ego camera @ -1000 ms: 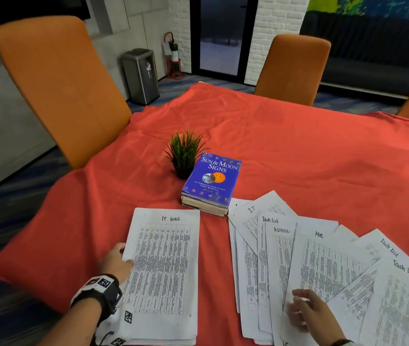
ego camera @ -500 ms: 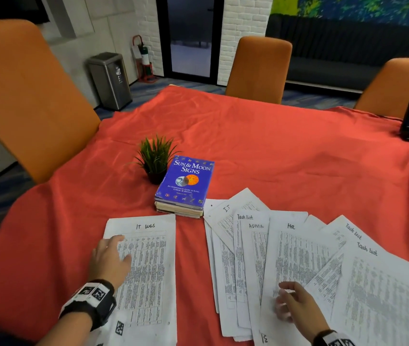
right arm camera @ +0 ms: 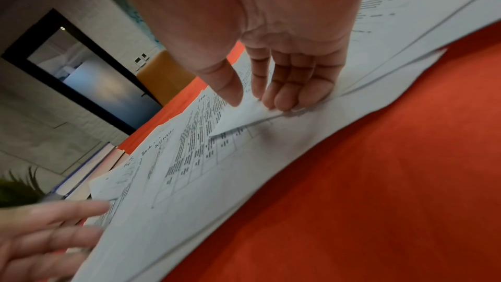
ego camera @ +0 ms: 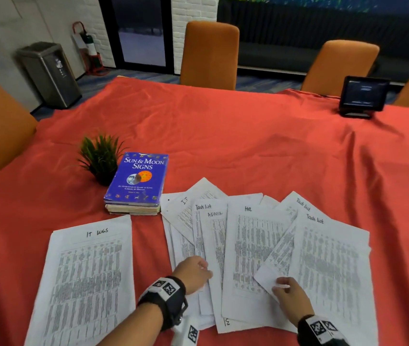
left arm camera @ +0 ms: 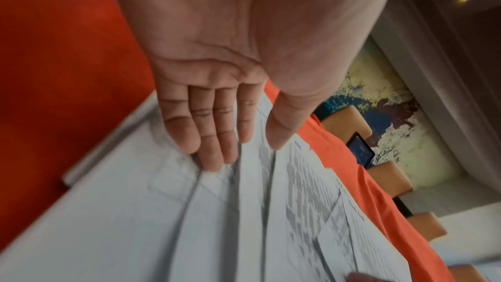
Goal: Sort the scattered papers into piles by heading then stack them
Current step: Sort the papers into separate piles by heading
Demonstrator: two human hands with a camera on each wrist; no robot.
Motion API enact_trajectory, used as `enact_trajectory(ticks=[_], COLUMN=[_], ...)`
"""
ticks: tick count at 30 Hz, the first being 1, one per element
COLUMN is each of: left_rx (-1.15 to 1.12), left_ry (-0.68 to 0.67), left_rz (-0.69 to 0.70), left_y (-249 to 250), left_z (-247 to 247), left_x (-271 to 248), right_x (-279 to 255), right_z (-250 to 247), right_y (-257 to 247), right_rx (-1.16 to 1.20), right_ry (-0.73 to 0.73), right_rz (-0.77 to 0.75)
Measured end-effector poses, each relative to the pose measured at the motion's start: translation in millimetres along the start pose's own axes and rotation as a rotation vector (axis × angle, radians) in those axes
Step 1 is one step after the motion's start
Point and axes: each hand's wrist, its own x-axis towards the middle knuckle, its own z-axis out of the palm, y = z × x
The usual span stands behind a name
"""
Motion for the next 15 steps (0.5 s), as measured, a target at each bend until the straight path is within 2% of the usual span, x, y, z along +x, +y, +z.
enact_trajectory(ticks=[3, 9, 12, 15], left_rx=[0.075, 0.138, 0.156, 0.183], left_ry=[-0.008, 0.016, 0.014, 0.035], left_rz=[-0.004, 0.017, 0.003, 0.022], left_y=[11, 29, 28, 26], left_z=[22, 44, 45, 46], left_x=[8, 18, 21, 22], right_x=[3, 2, 12, 26], right_z=[1, -9, -35, -77], right_y=[7, 10, 22, 37], right_rx=[0.027, 0.098, 0.122, 0.113], right_ry=[-0.060, -0.071, 0.170, 0.478], right_rz=[-0.018, -0.032, -0.008, 0.169])
